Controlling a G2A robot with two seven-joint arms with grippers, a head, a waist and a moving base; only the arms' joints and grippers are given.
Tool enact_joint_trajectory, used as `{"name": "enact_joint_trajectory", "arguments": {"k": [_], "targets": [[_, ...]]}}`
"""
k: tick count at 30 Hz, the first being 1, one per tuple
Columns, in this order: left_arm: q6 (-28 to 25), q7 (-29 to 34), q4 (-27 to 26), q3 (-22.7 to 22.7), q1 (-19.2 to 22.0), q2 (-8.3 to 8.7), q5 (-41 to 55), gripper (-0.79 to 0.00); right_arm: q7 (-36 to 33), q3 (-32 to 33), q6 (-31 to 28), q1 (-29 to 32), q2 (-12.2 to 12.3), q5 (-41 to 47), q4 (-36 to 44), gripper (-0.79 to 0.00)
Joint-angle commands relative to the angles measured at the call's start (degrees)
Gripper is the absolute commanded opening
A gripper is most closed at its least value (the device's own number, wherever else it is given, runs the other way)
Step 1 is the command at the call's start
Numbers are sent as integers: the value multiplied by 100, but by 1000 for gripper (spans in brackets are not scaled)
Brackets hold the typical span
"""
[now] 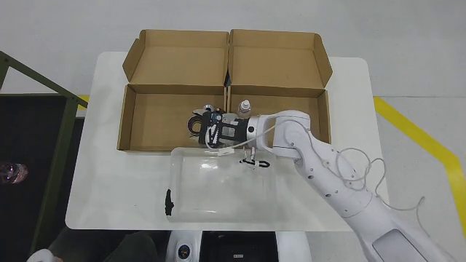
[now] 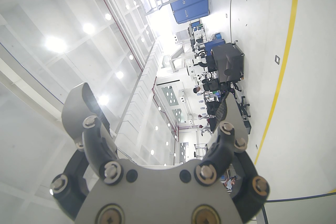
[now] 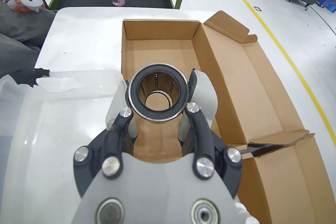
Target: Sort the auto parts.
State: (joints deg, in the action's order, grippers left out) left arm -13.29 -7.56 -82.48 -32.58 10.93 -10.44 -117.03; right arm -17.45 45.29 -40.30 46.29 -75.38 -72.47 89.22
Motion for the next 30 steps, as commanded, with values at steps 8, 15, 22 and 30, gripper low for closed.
{"name": "enact_joint_trajectory", "arguments": {"k": [8,15,22,30], "targets": [[0,0,0,0,0,0,0,0,-104,-194,56,-224,-106,16,-535,-785],[0,0,0,0,0,0,0,0,-174,-346,98,-326,-183,-36,-853,-785],[0,0,0,0,0,0,0,0,-264,-489,160,-464,-271,-109,-1155,-785],[0,0,0,0,0,0,0,0,-358,-698,124,-594,-386,-149,-1452,-785]]}}
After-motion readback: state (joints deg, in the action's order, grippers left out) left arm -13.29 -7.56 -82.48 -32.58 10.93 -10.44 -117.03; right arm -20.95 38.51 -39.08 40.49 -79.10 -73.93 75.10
